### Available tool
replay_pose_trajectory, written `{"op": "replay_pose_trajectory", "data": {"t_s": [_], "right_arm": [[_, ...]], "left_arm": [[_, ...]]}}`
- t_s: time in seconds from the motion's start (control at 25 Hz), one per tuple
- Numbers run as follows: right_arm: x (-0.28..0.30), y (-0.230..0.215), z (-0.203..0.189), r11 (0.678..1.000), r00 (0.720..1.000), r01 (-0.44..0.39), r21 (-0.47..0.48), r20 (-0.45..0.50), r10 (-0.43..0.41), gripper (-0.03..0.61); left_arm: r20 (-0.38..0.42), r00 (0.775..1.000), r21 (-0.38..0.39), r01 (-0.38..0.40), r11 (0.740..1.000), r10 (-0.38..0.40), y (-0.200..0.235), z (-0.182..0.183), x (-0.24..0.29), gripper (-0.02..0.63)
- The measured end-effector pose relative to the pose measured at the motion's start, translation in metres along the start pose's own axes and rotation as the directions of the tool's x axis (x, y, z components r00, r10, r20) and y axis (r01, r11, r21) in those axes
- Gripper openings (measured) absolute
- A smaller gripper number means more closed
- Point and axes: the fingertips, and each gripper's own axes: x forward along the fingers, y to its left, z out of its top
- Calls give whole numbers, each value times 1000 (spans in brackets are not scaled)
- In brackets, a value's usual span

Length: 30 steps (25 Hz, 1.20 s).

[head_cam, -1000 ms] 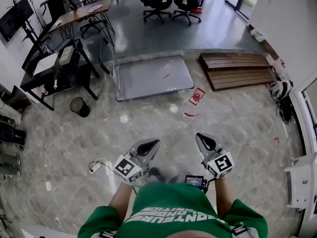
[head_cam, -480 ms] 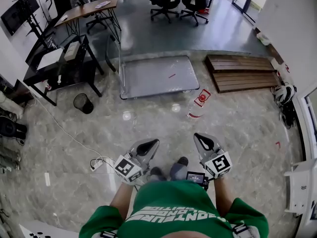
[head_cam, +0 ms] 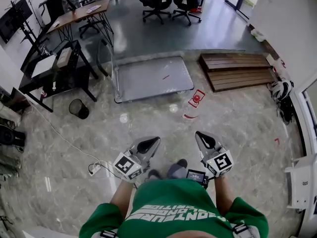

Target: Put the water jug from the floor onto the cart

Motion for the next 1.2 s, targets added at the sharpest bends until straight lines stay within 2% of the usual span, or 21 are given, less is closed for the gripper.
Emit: {"op": "replay_pose_trajectory", "data": {"t_s": [0.32,0.6,0.72,1.04,1.2], "right_arm": [[-8,-72,10,1000,999,21,-2,50,-21,-8],[-32,-145,-20,999,998,42,28,47,-43,-8],[-46,-170,-19,998,997,51,40,57,-53,-8],[-54,-208,-47,992,997,67,109,35,-71,-8],[-39,-206,-40,997,998,31,72,51,-34,-8]], "left_arm": [[-19,1000,5,24,1000,-24,2,4,76,15],[-21,995,11,96,995,-96,-24,-3,161,15],[-27,993,23,120,993,-119,-36,0,189,15],[-62,992,28,108,994,-107,-36,-6,223,15],[-55,995,8,81,997,-80,-22,-6,224,15]]}}
